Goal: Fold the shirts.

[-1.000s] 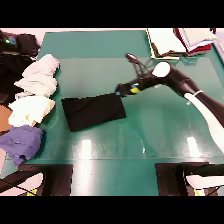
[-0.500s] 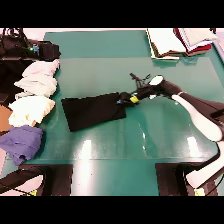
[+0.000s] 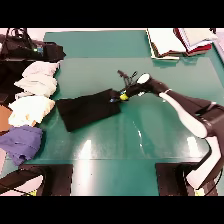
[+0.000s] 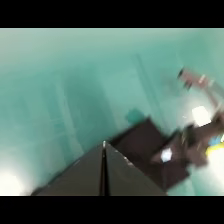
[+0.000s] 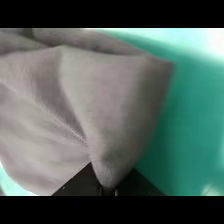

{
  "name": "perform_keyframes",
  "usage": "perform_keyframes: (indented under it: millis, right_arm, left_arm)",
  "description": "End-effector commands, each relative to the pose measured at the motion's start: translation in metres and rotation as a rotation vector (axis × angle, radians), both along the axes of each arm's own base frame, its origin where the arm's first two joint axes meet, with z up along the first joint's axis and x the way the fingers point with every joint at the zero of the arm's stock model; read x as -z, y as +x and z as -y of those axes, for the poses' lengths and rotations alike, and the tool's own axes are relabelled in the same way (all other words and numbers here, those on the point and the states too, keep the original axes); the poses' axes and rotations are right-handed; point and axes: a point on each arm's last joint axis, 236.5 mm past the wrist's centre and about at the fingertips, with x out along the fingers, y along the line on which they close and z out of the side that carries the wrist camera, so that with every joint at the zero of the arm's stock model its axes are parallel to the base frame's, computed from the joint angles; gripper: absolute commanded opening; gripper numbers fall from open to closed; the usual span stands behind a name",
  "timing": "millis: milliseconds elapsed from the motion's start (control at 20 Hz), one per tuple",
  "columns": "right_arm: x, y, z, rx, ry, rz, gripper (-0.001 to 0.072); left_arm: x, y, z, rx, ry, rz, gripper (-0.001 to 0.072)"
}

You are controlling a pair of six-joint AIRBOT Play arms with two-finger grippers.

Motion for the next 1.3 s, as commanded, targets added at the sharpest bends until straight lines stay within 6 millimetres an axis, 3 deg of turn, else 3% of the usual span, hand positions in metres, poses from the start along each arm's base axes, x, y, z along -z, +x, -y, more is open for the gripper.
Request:
perform_keyframes:
  millis: [0, 150, 300, 550, 650, 750, 850, 950, 1250]
  right_arm:
    - [-0.029, 0.026, 0.083, 0.127, -0.079, 0.105, 0.0013]
    - [-0.061, 0.035, 0.202, 0.353, -0.135, 0.156, 0.0012]
    - [-0.076, 0.018, 0.323, 0.566, -0.247, 0.189, 0.0012]
    - [-0.099, -0.038, 0.499, 1.015, -0.367, 0.225, 0.0012]
    - [-0.108, -0.070, 0.555, 1.183, -0.410, 0.234, 0.0012]
    - [-0.107, -0.112, 0.599, 1.312, -0.498, 0.181, 0.0012]
    - [-0.102, -0.150, 0.626, 1.392, -0.604, 0.110, 0.0012]
    - [-0.100, -0.173, 0.635, 1.410, -0.681, 0.061, 0.0012]
    - [-0.069, -0.180, 0.594, 1.214, -0.735, -0.126, 0.0024]
  left_arm:
    - [0.001, -0.014, 0.030, 0.078, 0.006, -0.005, 0.0026]
    - [0.001, -0.024, 0.050, 0.126, 0.009, -0.001, 0.0027]
    - [-0.001, -0.025, 0.055, 0.132, 0.000, 0.004, 0.0027]
    - [-0.001, -0.025, 0.055, 0.130, -0.002, 0.005, 0.0027]
    - [-0.001, -0.025, 0.055, 0.127, -0.005, 0.003, 0.0027]
    - [-0.001, -0.025, 0.055, 0.117, -0.017, -0.006, 0.0027]
    - [-0.001, -0.024, 0.055, 0.115, -0.019, -0.007, 0.0027]
    - [-0.001, -0.024, 0.055, 0.115, -0.020, -0.007, 0.0027]
    - [-0.001, -0.025, 0.055, 0.116, -0.018, -0.007, 0.0027]
